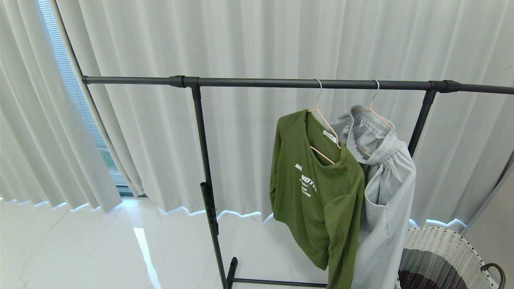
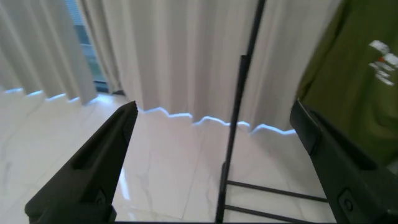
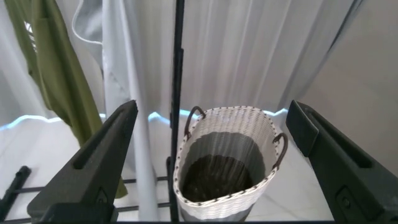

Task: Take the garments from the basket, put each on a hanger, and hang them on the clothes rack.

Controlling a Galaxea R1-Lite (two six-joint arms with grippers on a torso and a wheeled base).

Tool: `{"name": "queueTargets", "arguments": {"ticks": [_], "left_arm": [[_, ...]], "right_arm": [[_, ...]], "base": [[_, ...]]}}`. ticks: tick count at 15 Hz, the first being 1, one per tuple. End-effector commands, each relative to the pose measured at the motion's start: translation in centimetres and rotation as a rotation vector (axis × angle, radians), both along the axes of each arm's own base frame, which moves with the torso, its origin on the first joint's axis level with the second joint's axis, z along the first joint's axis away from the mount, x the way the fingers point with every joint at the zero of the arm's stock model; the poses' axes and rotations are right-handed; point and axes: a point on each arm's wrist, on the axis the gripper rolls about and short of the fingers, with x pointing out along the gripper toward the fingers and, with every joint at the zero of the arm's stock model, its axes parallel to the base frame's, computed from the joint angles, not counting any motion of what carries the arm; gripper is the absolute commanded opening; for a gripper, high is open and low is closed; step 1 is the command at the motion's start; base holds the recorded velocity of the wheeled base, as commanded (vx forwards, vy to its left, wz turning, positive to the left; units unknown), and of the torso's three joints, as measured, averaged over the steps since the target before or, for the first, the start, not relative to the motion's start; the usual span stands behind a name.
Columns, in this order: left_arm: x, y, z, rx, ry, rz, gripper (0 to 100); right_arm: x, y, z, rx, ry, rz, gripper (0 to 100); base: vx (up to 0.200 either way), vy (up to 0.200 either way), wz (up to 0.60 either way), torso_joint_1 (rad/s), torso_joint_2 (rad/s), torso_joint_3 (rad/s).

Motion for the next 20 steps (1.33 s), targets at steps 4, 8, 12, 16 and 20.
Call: {"name": "queueTargets", "arguments": {"ticks": [4,8,12,16,20], "left_arm": [[-0.16,0.18,-0.03,-0.006,-0.023,-0.109,100],[-0.16,0.18,-0.03,-0.020,-0.025,-0.108,100],[-0.16,0.18,-0.03,-0.020,-0.025,-0.106,100],[-0.65,0.08,-0.16,-0.022,-0.087,-0.053,100],[-0.71,0.11,-0.17,-0.040,-0.097,-0.060,100]], "right_arm": [[0.01,0.18,-0.53,0.018,0.054,0.078,100],[0.00,0.03,-0.52,0.008,0.054,0.178,100],[-0.19,-0.03,-0.57,0.030,0.030,0.206,100],[-0.60,0.07,-0.66,0.025,-0.025,0.155,100],[-0.72,0.05,-0.71,0.030,-0.039,0.161,100]], "base": [[0.000,0.000,0.00,0.000,0.00,0.000],[0.000,0.000,0.00,0.000,0.00,0.000],[0.000,0.000,0.00,0.000,0.00,0.000],[0.000,0.000,0.00,0.000,0.00,0.000],[0.000,0.000,0.00,0.000,0.00,0.000]]}}
